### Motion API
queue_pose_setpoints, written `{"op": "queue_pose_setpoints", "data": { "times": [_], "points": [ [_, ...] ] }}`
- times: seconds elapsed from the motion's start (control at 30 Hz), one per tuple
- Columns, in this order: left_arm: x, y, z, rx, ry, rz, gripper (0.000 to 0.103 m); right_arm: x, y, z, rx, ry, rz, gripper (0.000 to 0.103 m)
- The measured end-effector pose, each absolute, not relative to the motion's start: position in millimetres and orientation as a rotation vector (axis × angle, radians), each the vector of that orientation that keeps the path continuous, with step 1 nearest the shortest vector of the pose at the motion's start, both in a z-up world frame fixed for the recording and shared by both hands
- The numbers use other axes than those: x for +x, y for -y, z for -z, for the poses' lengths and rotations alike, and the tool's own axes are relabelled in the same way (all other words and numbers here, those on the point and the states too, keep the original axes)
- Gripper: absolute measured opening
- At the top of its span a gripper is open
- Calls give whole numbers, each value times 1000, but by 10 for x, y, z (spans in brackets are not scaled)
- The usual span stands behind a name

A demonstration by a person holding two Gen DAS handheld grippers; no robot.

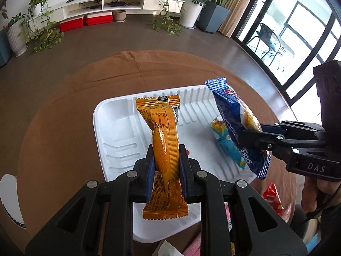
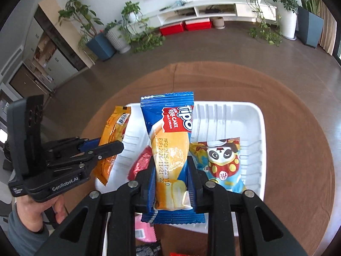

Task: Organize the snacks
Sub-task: 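Carry both packets into the white tray and open both tools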

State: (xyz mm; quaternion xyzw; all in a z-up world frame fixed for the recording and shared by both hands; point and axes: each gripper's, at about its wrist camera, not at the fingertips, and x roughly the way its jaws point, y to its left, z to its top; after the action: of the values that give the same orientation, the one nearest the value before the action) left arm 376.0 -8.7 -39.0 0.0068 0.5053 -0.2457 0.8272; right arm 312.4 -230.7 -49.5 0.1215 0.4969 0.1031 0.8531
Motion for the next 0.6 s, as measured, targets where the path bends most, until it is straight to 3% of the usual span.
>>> {"op": "queue_pose_setpoints", "data": {
  "times": [0.6],
  "points": [
    [3714,162,912,68,-1187,504,19,3391,2074,1073,152,-1189,-190,28]
  ]
}}
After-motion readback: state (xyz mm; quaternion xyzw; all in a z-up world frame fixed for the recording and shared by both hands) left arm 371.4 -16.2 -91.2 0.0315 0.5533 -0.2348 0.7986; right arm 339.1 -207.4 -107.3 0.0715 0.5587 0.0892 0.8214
